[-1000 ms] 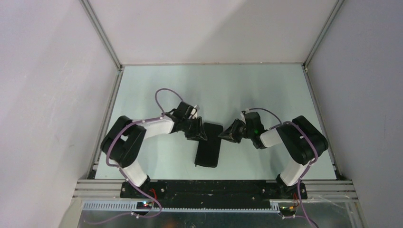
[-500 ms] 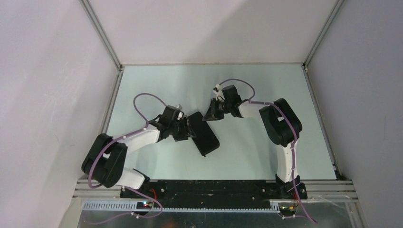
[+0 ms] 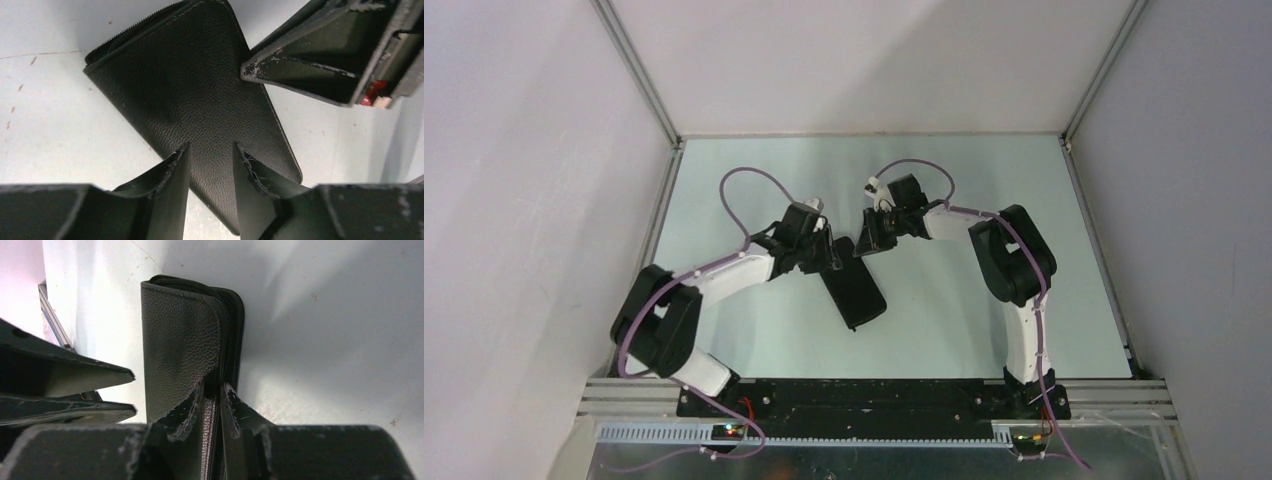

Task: Sort the hair-cutting tools

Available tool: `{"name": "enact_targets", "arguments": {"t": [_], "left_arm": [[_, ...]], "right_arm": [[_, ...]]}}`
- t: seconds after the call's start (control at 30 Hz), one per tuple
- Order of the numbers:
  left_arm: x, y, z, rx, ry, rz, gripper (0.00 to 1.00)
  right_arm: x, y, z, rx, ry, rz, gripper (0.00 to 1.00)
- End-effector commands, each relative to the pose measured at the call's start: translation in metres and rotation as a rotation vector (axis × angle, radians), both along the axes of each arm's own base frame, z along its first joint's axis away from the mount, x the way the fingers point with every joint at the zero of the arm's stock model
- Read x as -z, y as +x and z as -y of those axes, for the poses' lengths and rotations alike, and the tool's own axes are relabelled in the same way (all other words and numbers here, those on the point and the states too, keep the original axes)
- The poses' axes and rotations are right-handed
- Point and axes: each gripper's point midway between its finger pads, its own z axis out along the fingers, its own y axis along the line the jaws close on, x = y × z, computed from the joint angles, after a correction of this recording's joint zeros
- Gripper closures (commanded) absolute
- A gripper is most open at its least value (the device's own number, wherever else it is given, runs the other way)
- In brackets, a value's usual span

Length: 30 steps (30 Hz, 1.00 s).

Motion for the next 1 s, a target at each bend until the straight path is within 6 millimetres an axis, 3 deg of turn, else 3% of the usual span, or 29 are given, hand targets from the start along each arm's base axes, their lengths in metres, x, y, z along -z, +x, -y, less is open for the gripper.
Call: {"name": "enact_targets", "arguments": {"t": [0.0, 0.17, 0.23, 0.3, 0.47, 0.53, 0.7, 0.87, 0.97], "left_arm": [[0.004, 0.015, 0.013, 0.021, 0.013, 0.031, 0.6], [0.02, 0.015, 0.017, -0.003, 0.004, -0.016, 0.66], [0.027, 0.013, 0.016, -0.016, 0.003, -0.035, 0.67], [0.032, 0.012, 0.017, -0.025, -0.002, -0.045, 0.67], [0.039, 0.009, 0.015, -0.034, -0.001, -0.054, 0.67], [0.04, 0.008, 0.015, -0.038, -0.007, -0.054, 0.68], [0.041, 0.008, 0.017, -0.041, -0.024, -0.052, 0.68], [0.041, 0.008, 0.02, -0.046, -0.05, -0.052, 0.68], [0.042, 0.006, 0.022, -0.043, -0.062, -0.059, 0.68]], "right_arm": [[-0.015, 0.001, -0.001, -0.028, -0.021, 0.059, 0.78], [-0.027, 0.009, 0.01, 0.038, -0.062, 0.11, 0.71], [-0.038, 0.007, 0.019, 0.077, -0.077, 0.139, 0.69], [-0.061, -0.001, 0.027, 0.107, -0.079, 0.174, 0.67], [-0.056, -0.059, 0.044, 0.118, -0.199, 0.144, 0.65], [-0.054, -0.095, 0.037, 0.083, -0.245, 0.135, 0.64], [-0.046, -0.155, 0.032, 0.1, -0.258, 0.043, 0.6], [-0.037, -0.189, 0.014, 0.109, -0.211, -0.041, 0.6], [-0.029, -0.194, 0.009, 0.124, -0.206, -0.087, 0.59]]}}
